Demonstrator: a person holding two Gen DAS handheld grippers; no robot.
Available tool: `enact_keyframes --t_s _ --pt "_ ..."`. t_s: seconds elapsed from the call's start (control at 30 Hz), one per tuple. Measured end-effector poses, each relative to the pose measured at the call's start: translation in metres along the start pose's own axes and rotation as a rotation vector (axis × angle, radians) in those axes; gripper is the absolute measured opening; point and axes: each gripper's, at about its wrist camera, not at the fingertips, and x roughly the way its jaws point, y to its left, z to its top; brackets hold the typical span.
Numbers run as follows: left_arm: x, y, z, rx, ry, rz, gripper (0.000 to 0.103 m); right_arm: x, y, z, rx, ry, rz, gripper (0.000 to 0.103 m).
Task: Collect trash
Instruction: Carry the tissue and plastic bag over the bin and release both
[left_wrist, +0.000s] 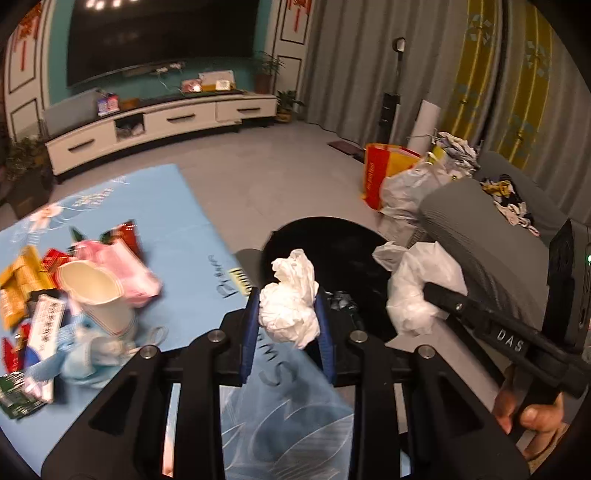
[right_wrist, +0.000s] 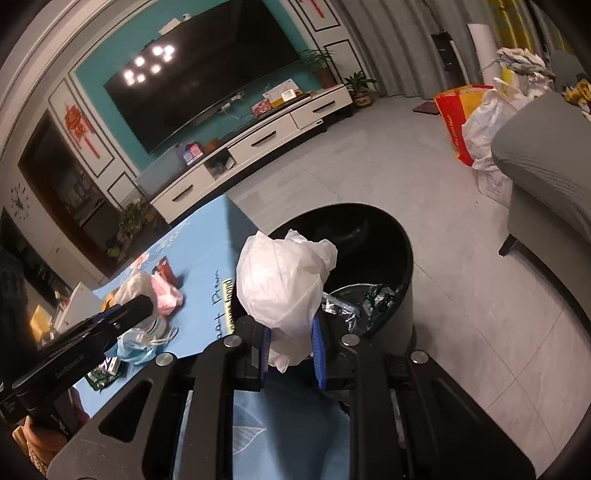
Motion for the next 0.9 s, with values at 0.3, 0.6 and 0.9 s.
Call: enact_keyframes --t_s 0.3,0.6,0.9 --pt "0.050 -0.019 0.015 0.026 0.045 -0.046 0.033 0.021 -0.019 0.009 0.040 0.014 -0.009 0.024" --pt "0.080 -0.020 0.018 0.040 0.065 -0.026 0.067 0.043 -0.033 0.011 0.084 0.038 -0.041 0.046" --pt "0.062 -0.003 0.004 -0.011 0.075 -0.026 0.097 0.030 -0.036 0.001 0.113 0.054 -0.053 0.062"
